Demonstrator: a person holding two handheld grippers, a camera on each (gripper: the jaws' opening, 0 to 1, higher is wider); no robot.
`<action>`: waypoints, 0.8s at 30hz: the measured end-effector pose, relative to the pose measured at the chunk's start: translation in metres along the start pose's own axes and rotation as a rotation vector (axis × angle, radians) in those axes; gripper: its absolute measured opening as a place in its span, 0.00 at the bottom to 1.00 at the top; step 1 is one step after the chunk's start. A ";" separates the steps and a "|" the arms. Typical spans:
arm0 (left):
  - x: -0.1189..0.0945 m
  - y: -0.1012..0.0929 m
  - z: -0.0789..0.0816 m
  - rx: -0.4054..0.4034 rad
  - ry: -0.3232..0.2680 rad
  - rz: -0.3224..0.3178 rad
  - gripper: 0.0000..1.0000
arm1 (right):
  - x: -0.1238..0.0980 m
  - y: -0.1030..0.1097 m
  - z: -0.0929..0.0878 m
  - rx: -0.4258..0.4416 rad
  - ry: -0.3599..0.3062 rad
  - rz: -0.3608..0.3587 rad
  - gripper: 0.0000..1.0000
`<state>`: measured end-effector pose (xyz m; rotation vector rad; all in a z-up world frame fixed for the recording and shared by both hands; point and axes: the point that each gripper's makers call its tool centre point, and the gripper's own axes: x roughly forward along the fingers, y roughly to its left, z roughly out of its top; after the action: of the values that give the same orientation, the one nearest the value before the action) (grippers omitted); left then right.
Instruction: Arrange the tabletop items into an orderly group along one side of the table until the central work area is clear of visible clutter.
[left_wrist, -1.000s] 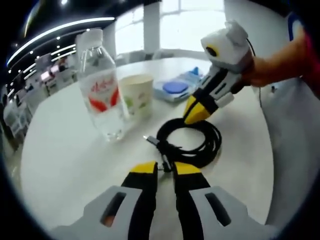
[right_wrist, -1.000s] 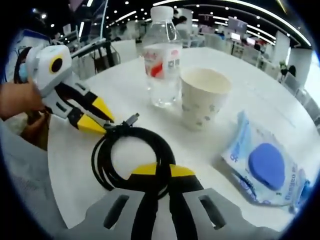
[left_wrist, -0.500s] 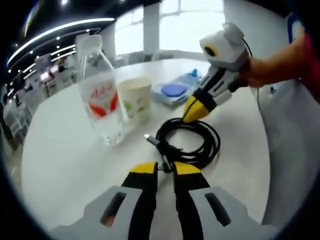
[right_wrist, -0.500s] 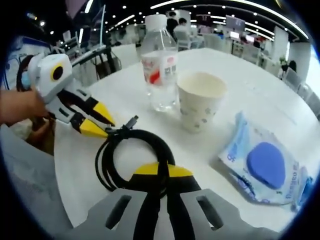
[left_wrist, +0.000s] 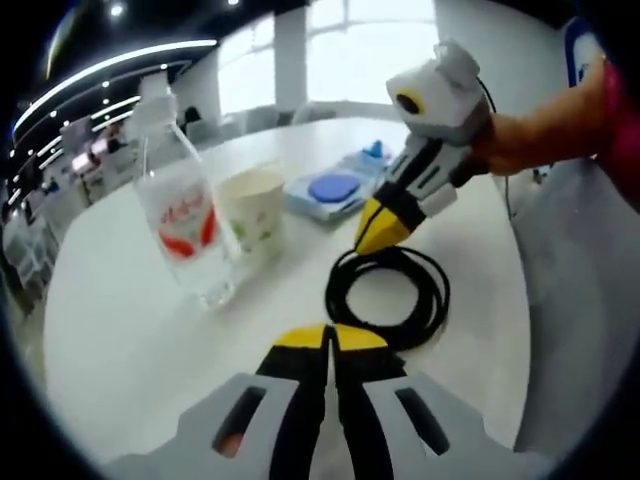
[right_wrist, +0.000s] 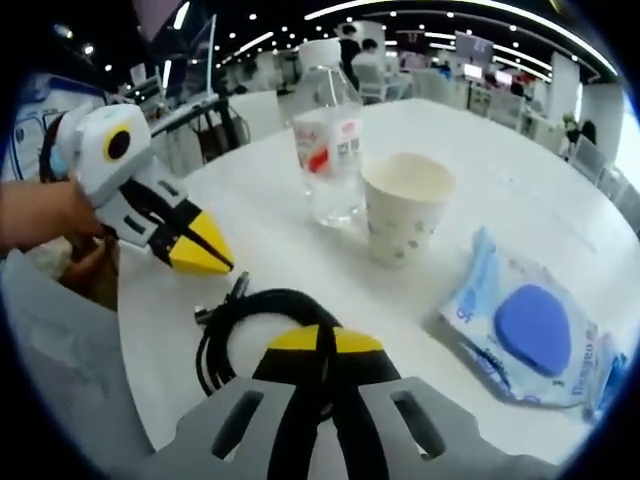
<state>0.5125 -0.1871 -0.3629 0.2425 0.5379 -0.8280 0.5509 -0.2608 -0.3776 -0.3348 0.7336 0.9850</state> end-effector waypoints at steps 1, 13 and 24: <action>-0.001 -0.001 0.000 -0.002 0.000 0.000 0.00 | 0.000 0.000 0.001 0.000 -0.002 0.000 0.01; 0.000 -0.037 -0.030 0.051 0.109 -0.049 0.27 | 0.001 -0.001 0.001 0.026 -0.001 0.007 0.01; 0.010 -0.033 -0.032 0.095 0.092 -0.008 0.11 | 0.001 -0.001 -0.001 0.027 0.007 0.005 0.01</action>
<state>0.4813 -0.2024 -0.3946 0.3672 0.5865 -0.8538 0.5515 -0.2616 -0.3792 -0.3134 0.7540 0.9780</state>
